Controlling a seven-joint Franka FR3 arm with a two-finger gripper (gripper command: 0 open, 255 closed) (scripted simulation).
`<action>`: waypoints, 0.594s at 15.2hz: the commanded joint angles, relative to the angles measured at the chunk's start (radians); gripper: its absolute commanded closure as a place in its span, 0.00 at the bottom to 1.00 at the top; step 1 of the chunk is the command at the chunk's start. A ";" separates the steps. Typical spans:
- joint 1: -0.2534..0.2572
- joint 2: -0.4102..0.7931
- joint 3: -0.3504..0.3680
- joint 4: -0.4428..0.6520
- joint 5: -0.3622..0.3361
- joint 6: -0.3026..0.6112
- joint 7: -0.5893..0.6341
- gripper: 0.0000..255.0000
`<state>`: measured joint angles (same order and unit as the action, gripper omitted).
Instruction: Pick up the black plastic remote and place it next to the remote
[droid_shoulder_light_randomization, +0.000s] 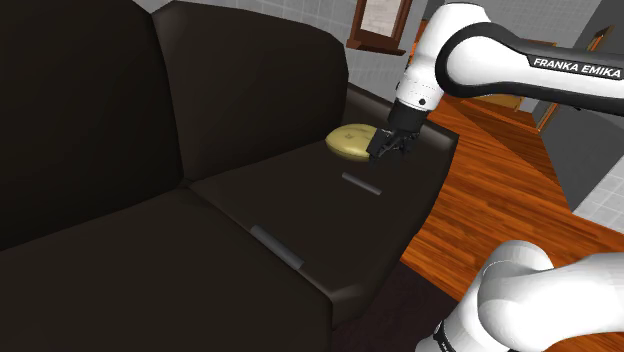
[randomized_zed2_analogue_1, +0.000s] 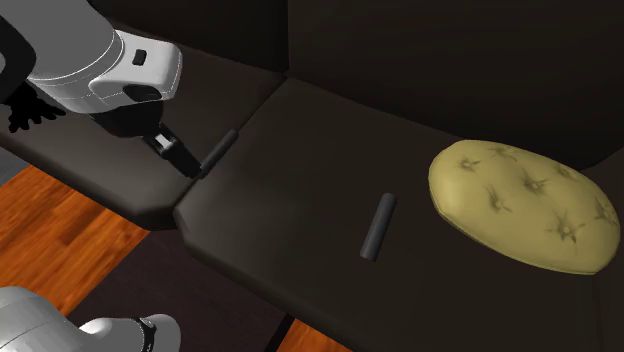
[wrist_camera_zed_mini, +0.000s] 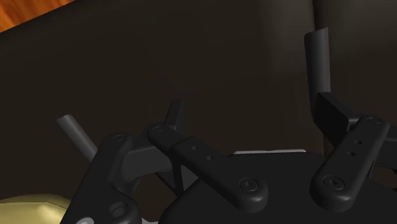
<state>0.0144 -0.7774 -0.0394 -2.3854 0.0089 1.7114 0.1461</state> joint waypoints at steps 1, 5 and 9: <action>0.000 0.000 0.000 0.000 0.000 0.000 0.000 0.00; -0.019 0.069 -0.082 -0.013 -0.039 0.070 -0.101 0.00; -0.034 0.161 -0.163 -0.005 -0.068 0.140 -0.201 0.00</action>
<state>-0.0157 -0.6344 -0.1819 -2.3894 -0.0515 1.8348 -0.0276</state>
